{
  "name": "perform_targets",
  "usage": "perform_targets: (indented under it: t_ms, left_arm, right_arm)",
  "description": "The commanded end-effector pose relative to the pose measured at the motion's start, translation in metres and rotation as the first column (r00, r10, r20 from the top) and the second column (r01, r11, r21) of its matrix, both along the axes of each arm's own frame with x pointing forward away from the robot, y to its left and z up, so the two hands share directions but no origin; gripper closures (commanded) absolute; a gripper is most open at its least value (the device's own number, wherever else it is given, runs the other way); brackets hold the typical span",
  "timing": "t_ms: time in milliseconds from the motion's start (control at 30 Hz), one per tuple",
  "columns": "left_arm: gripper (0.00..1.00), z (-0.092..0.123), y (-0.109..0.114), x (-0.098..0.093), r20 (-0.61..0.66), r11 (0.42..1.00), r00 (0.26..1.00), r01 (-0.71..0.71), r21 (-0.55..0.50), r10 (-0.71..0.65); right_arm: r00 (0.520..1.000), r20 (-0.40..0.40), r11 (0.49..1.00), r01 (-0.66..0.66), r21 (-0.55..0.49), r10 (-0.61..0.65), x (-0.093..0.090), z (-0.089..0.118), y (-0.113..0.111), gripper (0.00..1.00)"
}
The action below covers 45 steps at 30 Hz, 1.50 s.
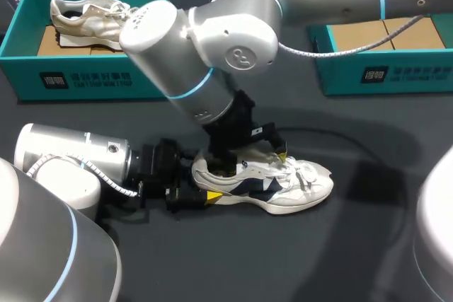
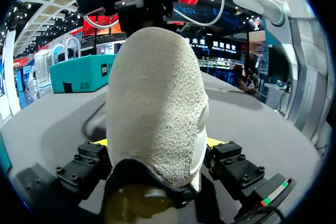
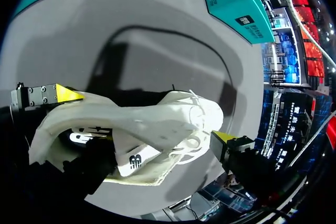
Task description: Take the shoe out of the shoebox, open the shoe tongue, remove and reinsert the insole, then place the shoe into the shoebox
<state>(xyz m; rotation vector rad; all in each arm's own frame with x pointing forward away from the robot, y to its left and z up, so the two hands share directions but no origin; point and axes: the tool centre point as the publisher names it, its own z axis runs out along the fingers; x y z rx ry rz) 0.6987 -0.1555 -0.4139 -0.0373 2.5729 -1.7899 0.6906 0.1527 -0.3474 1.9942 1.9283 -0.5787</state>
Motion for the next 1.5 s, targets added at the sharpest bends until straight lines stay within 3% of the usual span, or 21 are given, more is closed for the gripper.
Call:
perform_targets:
  t_ms: [33,433,500,567,600,900,967,1033,1167,1233,1267,1500]
  left_arm:
    - [1.0,-0.003,-0.002,0.002,0.0,1.0,1.0,0.0,0.004,0.0]
    - [1.0,-0.003,-0.002,0.002,0.0,1.0,1.0,0.0,0.004,0.0]
    - [1.0,-0.003,-0.002,0.002,0.0,1.0,1.0,0.0,0.004,0.0]
    - [1.0,-0.003,-0.002,0.002,0.0,1.0,1.0,0.0,0.004,0.0]
    - [1.0,-0.003,-0.002,0.002,0.0,1.0,1.0,0.0,0.004,0.0]
    - [1.0,-0.003,-0.002,0.002,0.0,1.0,1.0,0.0,0.004,0.0]
    - [1.0,-0.003,-0.002,0.002,0.0,1.0,1.0,0.0,0.004,0.0]
    - [1.0,-0.003,-0.002,0.002,0.0,1.0,1.0,0.0,0.004,0.0]
    - [1.0,-0.003,-0.002,0.002,0.0,1.0,1.0,0.0,0.004,0.0]
    - [1.0,-0.003,-0.002,0.002,0.0,1.0,1.0,0.0,0.004,0.0]
    - [1.0,-0.003,-0.002,0.002,0.0,1.0,1.0,0.0,0.004,0.0]
    - [1.0,-0.003,-0.002,0.002,0.0,1.0,1.0,0.0,0.004,0.0]
  right_arm:
    - [0.998,0.031,0.998,0.062,0.028,-0.063,-0.011,0.008,-0.005,0.0]
    - [0.997,-0.014,0.994,0.077,0.076,-0.076,-0.013,0.017,-0.011,0.0]
    - [0.997,-0.021,0.994,0.074,0.083,-0.072,-0.013,0.017,-0.011,0.12]
    - [0.997,-0.028,0.993,0.072,0.089,-0.07,-0.013,0.017,-0.011,0.41]
    - [0.997,-0.033,0.993,0.07,0.091,-0.068,-0.013,0.018,-0.011,0.47]
    - [0.995,-0.101,0.992,0.016,0.128,-0.003,-0.011,0.023,-0.009,0.62]
    - [0.992,-0.122,0.99,-0.003,0.139,0.02,-0.011,0.023,-0.01,0.76]
    - [0.99,-0.135,0.988,-0.018,0.152,0.039,-0.01,0.024,-0.011,1.0]
    - [0.973,-0.14,0.96,-0.144,0.242,0.182,-0.01,0.027,-0.017,1.0]
    - [0.951,-0.081,0.892,-0.247,0.378,0.298,-0.01,0.028,-0.026,1.0]
    - [0.951,-0.097,0.87,-0.223,0.441,0.293,-0.01,0.027,-0.032,1.0]
    - [0.961,-0.111,0.875,-0.178,0.451,0.252,-0.012,0.026,-0.036,1.0]
